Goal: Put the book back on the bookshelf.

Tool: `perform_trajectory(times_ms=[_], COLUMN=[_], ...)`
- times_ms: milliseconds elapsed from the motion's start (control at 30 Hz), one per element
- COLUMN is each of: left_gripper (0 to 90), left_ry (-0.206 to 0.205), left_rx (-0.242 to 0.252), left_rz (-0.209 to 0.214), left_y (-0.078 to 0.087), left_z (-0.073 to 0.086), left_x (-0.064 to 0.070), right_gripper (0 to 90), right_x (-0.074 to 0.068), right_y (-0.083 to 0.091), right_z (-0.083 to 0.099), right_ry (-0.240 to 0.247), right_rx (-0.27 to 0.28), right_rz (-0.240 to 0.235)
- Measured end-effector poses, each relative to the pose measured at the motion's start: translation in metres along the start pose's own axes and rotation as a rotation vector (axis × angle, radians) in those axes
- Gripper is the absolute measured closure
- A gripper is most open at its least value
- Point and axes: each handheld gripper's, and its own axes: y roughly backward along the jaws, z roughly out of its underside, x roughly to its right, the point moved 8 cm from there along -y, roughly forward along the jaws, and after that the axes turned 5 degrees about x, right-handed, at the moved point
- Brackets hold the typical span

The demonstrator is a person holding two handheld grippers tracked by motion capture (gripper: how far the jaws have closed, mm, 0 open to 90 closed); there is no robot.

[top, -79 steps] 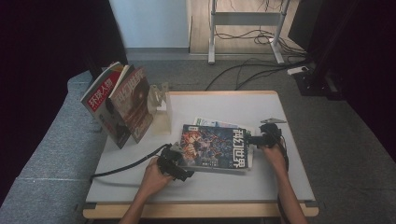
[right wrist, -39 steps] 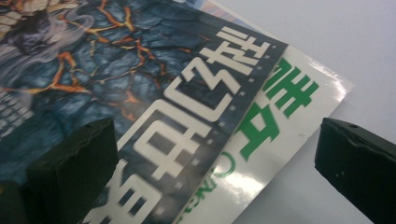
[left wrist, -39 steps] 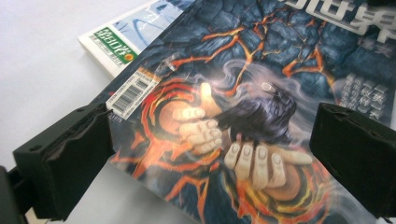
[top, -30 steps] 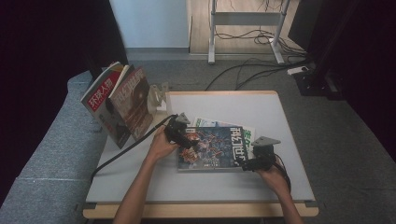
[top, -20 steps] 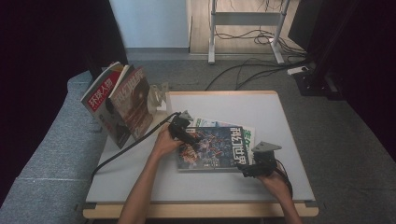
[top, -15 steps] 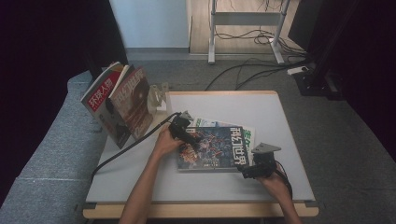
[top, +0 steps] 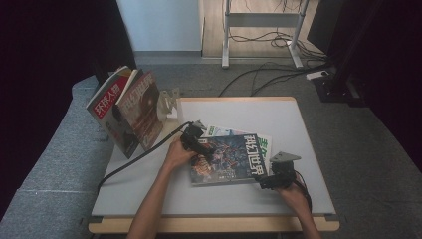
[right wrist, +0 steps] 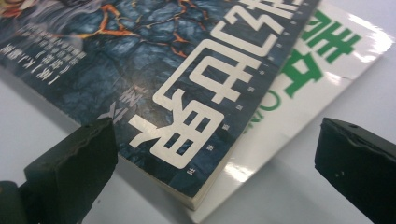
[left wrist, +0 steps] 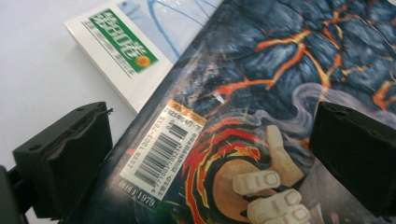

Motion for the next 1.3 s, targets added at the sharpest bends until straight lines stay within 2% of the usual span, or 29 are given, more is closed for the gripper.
perform_trajectory(times_ms=[167, 333, 700, 933, 1033, 1167, 1300], left_gripper=[0.0, 0.0, 0.0, 0.0, 0.0, 0.0, 0.0], left_ry=[-0.013, -0.005, -0.019, -0.038, -0.044, -0.052, -0.060], left_rx=[-0.020, -0.005, -0.024, -0.038, -0.038, -0.042, -0.047], left_rz=[0.003, 0.008, -0.003, -0.011, -0.007, -0.001, 0.001], left_y=[0.004, 0.009, 0.021, 0.025, 0.025, 0.027, 0.029], left_z=[0.004, 0.011, 0.026, 0.032, 0.034, 0.038, 0.042], left_x=[0.009, 0.014, 0.034, 0.048, 0.054, 0.063, 0.069], right_gripper=[0.0, 0.0, 0.0, 0.0, 1.6, 1.8, 2.0], right_x=[0.011, 0.022, 0.050, 0.062, 0.070, 0.075, 0.074], right_y=[0.001, 0.000, -0.008, -0.012, -0.014, -0.017, -0.016], right_z=[0.000, -0.001, -0.007, -0.013, -0.017, -0.019, -0.017], right_ry=[-0.023, -0.037, -0.068, -0.068, -0.070, -0.082, -0.079], right_rx=[0.002, 0.003, 0.006, 0.004, 0.013, 0.011, 0.007], right_rz=[0.021, 0.039, 0.095, 0.125, 0.158, 0.159, 0.142])
